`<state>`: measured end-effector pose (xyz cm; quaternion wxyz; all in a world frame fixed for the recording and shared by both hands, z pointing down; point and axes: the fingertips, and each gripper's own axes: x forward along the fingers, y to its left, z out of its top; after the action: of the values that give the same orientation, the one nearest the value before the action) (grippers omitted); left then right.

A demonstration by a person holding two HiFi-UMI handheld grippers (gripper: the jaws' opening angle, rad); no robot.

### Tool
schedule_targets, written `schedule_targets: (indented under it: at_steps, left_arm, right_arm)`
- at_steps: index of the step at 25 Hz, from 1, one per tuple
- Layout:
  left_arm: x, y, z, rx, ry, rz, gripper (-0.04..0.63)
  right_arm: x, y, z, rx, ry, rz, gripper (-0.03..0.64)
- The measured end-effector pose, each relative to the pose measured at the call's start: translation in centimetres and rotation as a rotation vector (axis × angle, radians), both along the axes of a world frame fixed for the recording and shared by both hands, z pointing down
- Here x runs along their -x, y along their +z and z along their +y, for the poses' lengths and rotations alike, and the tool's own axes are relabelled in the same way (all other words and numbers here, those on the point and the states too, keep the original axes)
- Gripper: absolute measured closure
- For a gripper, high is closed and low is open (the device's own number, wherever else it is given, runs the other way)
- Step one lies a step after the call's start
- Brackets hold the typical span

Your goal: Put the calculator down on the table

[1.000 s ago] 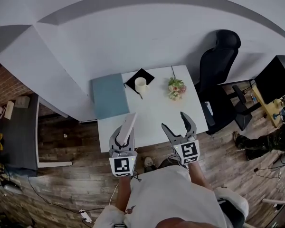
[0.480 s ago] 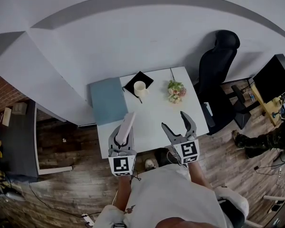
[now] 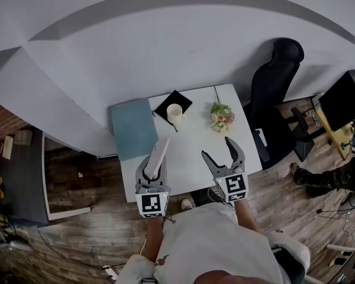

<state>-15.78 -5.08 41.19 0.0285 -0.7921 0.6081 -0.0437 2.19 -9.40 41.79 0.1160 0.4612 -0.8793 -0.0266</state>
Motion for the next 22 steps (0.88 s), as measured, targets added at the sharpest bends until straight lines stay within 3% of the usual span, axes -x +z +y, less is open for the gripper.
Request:
schedule_targets:
  at_steps: [12, 22]
  left_arm:
    - [0.0, 2.4, -5.3, 0.077, -0.03, 0.005, 0.508]
    - [-1.3, 6.5, -8.1, 0.198, -0.027, 0.038, 0.508]
  right_arm:
    - [0.4, 1.7, -6.0, 0.047, -0.046, 0.007, 0.244]
    - [-0.2, 4.8, -8.9, 0.133, -0.095, 0.016, 0.25]
